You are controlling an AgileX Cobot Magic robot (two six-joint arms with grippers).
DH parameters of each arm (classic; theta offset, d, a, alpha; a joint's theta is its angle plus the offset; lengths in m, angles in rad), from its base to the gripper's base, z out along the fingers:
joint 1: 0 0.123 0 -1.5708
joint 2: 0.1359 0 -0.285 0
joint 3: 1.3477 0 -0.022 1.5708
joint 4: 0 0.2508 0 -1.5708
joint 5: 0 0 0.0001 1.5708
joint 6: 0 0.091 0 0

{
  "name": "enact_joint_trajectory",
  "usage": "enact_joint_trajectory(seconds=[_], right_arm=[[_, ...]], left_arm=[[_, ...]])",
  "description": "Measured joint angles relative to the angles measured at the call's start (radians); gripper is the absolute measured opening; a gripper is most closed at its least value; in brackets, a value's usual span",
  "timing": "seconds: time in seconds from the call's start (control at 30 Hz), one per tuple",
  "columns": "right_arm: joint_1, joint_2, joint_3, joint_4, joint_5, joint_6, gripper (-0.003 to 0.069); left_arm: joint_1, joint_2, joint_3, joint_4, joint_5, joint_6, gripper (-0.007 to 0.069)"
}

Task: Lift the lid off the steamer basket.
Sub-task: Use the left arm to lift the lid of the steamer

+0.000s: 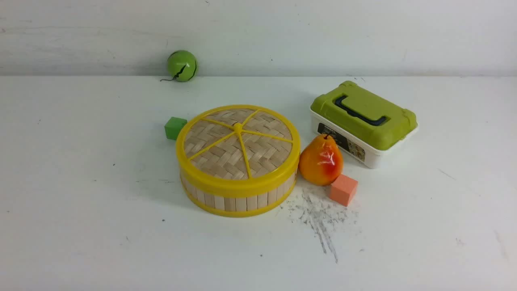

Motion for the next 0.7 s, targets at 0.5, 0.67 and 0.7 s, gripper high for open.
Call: enact_joint_trajectory(seconds=[0.5, 0.67, 0.7], right_arm=[[0.0, 0.0, 0.0, 0.0, 0.0, 0.0, 0.024], [0.0, 0.0, 0.0, 0.0, 0.0, 0.0, 0.024], [0.0, 0.0, 0.0, 0.0, 0.0, 0.0, 0.024]], left_arm=[[0.0, 0.0, 0.0, 0.0, 0.0, 0.0, 0.0027], [0.0, 0.0, 0.0, 0.0, 0.0, 0.0, 0.003], [0.0, 0.0, 0.0, 0.0, 0.0, 0.0, 0.003]])
